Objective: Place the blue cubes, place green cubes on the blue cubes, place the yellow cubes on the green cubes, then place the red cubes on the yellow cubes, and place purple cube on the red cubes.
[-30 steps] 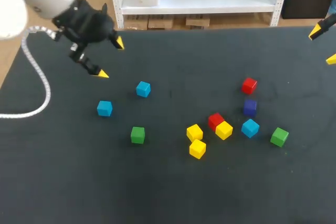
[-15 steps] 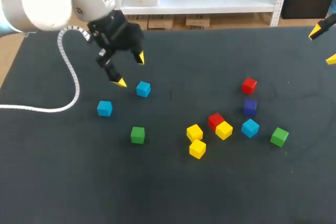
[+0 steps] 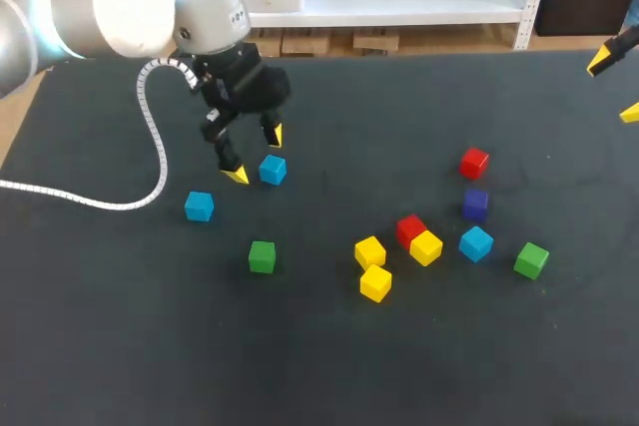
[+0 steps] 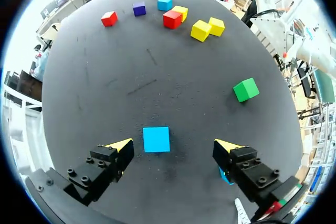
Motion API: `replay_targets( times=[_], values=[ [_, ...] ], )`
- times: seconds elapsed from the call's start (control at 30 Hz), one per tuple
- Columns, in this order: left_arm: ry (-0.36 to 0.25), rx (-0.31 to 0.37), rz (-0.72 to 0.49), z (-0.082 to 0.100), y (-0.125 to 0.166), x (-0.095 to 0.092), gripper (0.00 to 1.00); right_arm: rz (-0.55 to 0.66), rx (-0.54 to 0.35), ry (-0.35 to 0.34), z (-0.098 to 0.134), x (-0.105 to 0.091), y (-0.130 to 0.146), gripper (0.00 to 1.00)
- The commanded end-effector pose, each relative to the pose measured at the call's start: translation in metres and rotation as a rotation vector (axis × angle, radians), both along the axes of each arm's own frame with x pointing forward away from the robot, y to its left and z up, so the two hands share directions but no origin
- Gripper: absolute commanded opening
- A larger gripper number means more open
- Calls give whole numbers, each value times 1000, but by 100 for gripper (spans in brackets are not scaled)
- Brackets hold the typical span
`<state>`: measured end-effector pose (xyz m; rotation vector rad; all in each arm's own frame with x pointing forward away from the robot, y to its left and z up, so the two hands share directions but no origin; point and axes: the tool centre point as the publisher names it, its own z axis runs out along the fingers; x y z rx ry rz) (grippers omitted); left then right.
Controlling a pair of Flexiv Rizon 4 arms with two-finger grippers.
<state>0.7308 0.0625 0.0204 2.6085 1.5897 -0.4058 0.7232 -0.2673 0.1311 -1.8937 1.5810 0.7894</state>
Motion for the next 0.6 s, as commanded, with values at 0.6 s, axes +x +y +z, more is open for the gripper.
replay_targets(
  times=[0.6],
  values=[
    [-45, -10, 29, -26, -9, 9, 94, -2, 0, -3, 0, -1, 0, 100]
  ],
)
